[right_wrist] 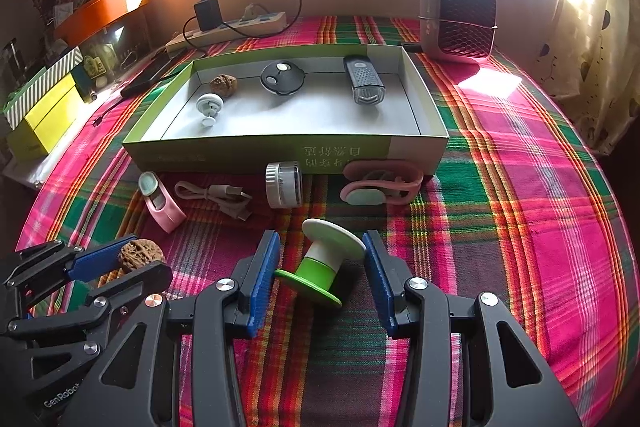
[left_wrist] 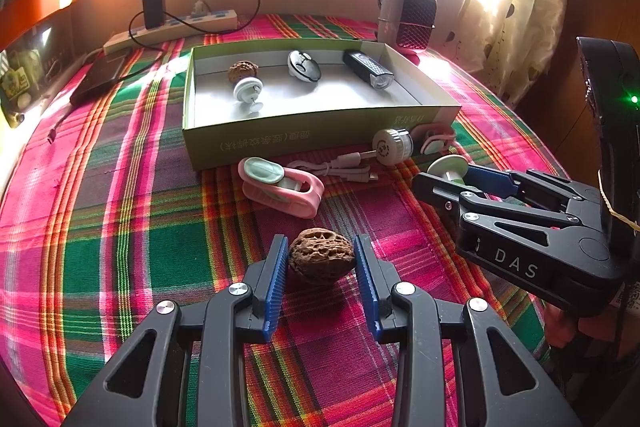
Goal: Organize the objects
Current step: 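Carry the walnut in the left gripper and the spool in the right over the white box, then lower and open the left gripper to drop the walnut while the right releases the spool, then withdraw both open grippers up and away from the white box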
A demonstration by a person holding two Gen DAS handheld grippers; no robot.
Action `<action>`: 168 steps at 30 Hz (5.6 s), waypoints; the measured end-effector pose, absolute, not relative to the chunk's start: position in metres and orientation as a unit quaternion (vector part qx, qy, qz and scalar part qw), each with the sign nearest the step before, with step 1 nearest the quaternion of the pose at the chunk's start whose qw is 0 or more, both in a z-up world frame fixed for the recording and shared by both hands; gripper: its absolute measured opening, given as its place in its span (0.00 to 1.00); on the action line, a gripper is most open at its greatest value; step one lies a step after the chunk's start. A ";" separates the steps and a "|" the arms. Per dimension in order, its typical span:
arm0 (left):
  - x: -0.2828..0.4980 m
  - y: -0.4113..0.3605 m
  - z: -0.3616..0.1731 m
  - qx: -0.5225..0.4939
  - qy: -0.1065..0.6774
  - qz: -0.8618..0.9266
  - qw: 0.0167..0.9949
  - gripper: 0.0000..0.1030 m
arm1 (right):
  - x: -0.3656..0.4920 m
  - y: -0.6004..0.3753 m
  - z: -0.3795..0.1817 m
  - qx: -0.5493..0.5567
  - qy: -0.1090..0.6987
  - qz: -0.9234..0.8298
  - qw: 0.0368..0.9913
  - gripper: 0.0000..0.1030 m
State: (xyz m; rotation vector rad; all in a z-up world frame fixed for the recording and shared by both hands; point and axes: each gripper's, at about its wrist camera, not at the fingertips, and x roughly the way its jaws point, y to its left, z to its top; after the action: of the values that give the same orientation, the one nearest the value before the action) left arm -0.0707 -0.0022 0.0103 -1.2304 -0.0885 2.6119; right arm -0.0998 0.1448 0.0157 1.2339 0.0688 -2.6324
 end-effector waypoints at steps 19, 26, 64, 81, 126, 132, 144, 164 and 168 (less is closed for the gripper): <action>-0.078 0.002 0.031 -0.401 -0.017 0.907 0.124 0.30 | -0.103 0.152 0.034 0.399 0.015 -0.907 0.133 0.43; -0.090 0.001 0.042 -0.392 -0.014 0.912 0.120 0.30 | -0.111 0.150 0.047 0.389 0.024 -0.910 0.142 0.43; -0.215 0.008 0.035 -0.411 0.001 0.907 0.087 0.30 | -0.261 0.124 0.041 0.401 0.060 -0.896 0.178 0.43; -0.227 0.012 0.026 -0.417 0.012 0.905 0.082 0.30 | -0.273 0.113 0.029 0.405 0.073 -0.890 0.198 0.43; -0.233 0.013 0.015 -0.426 0.027 0.902 0.070 0.30 | -0.282 0.107 0.023 0.426 0.091 -0.881 0.183 0.43; -0.232 0.013 0.015 -0.425 0.028 0.902 0.069 0.31 | -0.282 0.108 0.023 0.426 0.086 -0.882 0.180 0.43; -0.227 0.013 0.019 -0.420 0.024 0.904 0.071 0.31 | -0.280 0.111 0.024 0.424 0.070 -0.885 0.176 0.45; -0.195 0.014 0.036 -0.397 0.018 0.914 0.078 0.31 | -0.247 0.126 0.054 0.391 0.044 -0.904 0.170 0.48; -0.189 0.012 0.039 -0.393 0.015 0.916 0.079 0.31 | -0.239 0.130 0.057 0.388 0.038 -0.906 0.168 0.48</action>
State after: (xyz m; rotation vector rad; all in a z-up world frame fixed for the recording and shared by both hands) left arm -0.1890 0.0118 0.0394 -1.1771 0.0450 2.7404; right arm -0.2392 0.1299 0.0568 1.1021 0.1086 -2.5751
